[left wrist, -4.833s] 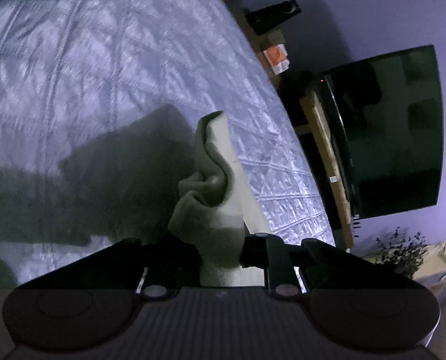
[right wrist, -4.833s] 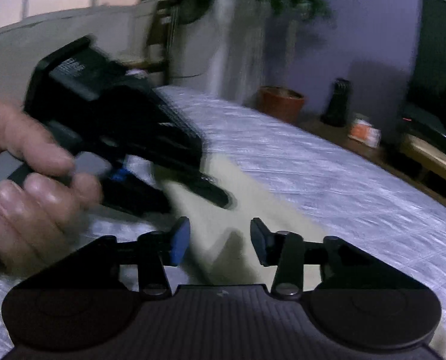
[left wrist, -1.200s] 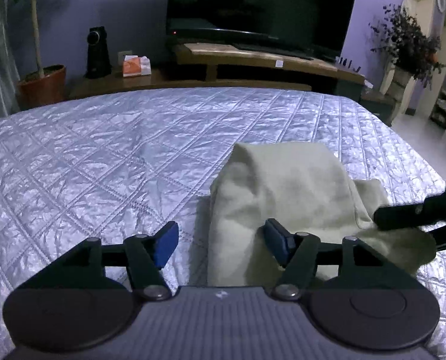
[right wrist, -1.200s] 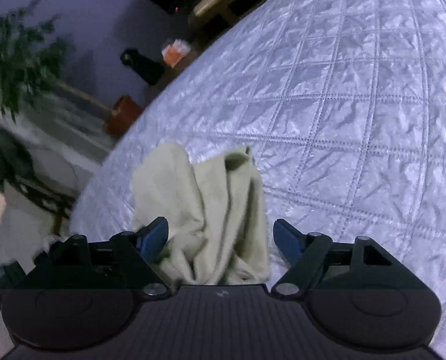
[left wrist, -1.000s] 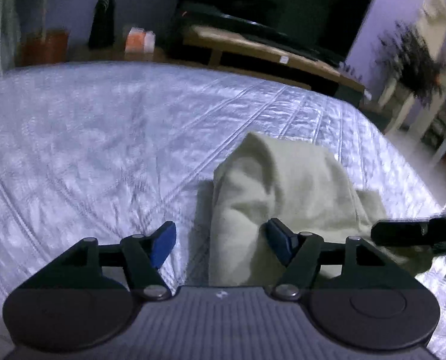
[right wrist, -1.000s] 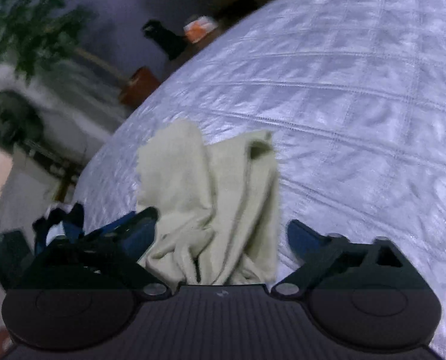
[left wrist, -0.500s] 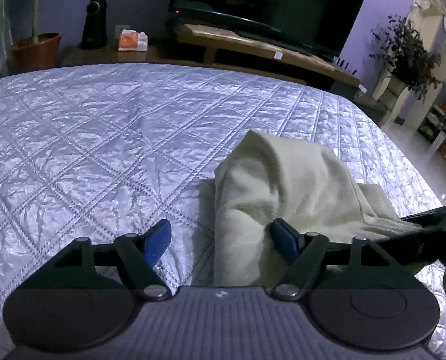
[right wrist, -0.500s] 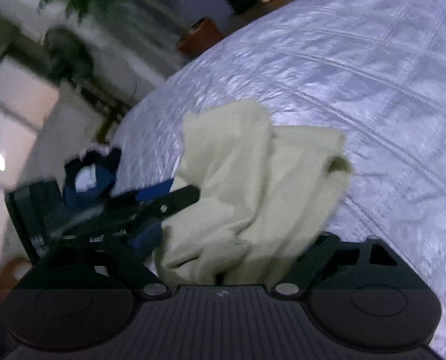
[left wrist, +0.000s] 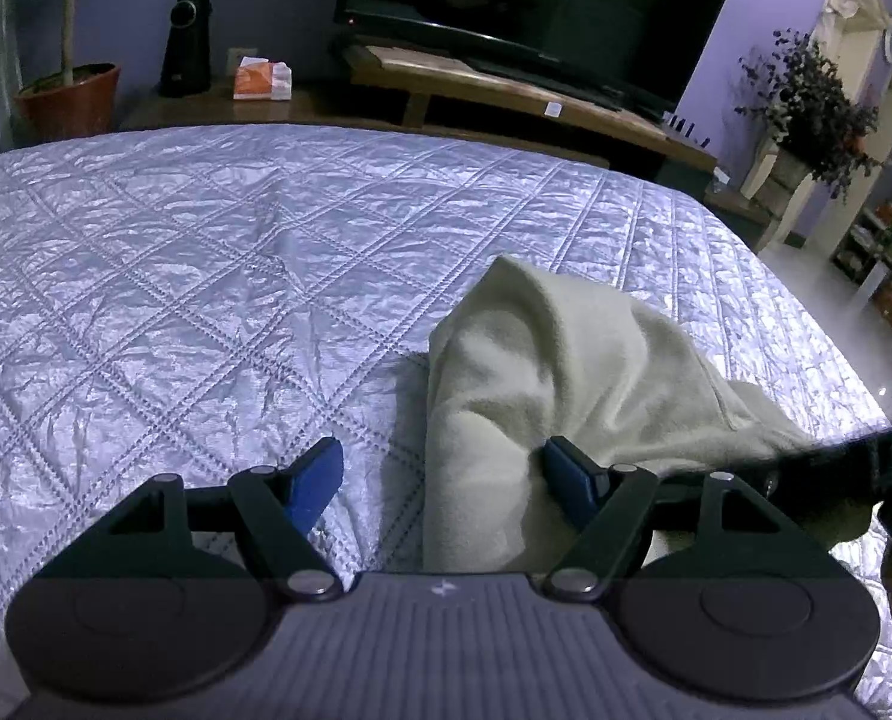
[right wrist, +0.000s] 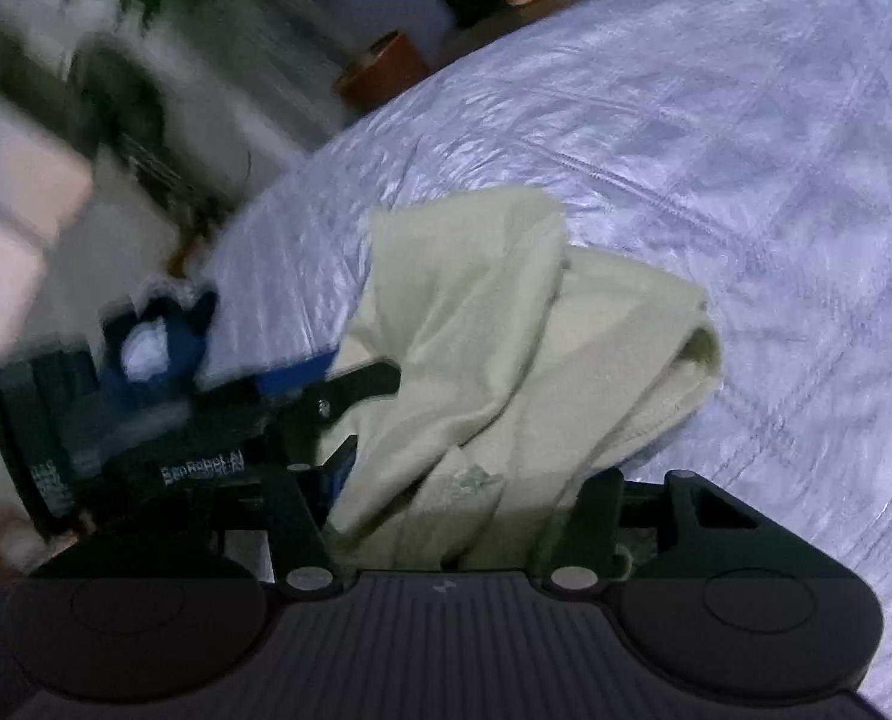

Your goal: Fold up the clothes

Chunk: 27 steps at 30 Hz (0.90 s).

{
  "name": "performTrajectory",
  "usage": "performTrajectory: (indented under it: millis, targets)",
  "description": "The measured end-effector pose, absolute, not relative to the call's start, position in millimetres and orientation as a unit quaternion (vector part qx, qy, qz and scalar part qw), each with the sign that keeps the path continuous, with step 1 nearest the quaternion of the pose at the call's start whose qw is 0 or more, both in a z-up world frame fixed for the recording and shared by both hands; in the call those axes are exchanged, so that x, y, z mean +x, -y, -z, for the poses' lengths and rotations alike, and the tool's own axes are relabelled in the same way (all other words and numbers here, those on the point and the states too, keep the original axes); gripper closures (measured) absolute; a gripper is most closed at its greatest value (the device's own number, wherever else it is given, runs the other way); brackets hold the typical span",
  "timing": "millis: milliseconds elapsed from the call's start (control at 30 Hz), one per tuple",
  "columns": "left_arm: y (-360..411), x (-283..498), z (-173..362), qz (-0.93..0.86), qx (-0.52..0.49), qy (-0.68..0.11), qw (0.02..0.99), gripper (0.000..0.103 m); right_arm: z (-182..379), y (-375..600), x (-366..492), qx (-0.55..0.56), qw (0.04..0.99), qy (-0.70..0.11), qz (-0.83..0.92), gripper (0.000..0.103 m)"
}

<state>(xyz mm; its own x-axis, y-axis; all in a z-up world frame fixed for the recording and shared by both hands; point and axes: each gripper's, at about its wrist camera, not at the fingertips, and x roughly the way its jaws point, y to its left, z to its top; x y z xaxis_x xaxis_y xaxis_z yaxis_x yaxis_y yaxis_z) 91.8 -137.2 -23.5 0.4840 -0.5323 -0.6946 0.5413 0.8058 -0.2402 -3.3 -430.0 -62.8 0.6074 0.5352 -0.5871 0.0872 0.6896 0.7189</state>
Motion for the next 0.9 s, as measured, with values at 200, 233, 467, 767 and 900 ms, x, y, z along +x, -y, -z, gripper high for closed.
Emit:
performTrajectory:
  millis: [200,233,467,767,900]
  targets:
    - [137,91,24,0.313,0.007,-0.4,0.861,0.031,82,443,-13,0.467,0.786,-0.387,-0.119,0.053]
    - [137,92,24,0.313,0.005,-0.4,0.861,0.031,85,444,-16,0.479,0.782,-0.383,-0.113,0.056]
    - [128,92,16,0.313,-0.026,-0.379,0.87,0.031,107,444,-35,0.574,0.745,-0.325,-0.102,0.063]
    - [106,96,7,0.263,-0.087,-0.338,0.899,0.039,103,460,-50,0.622,0.735,-0.255,-0.085,0.064]
    - [102,98,6,0.243,-0.091,-0.331,0.907,0.04,91,490,-70,0.633,0.748,-0.192,-0.05,0.064]
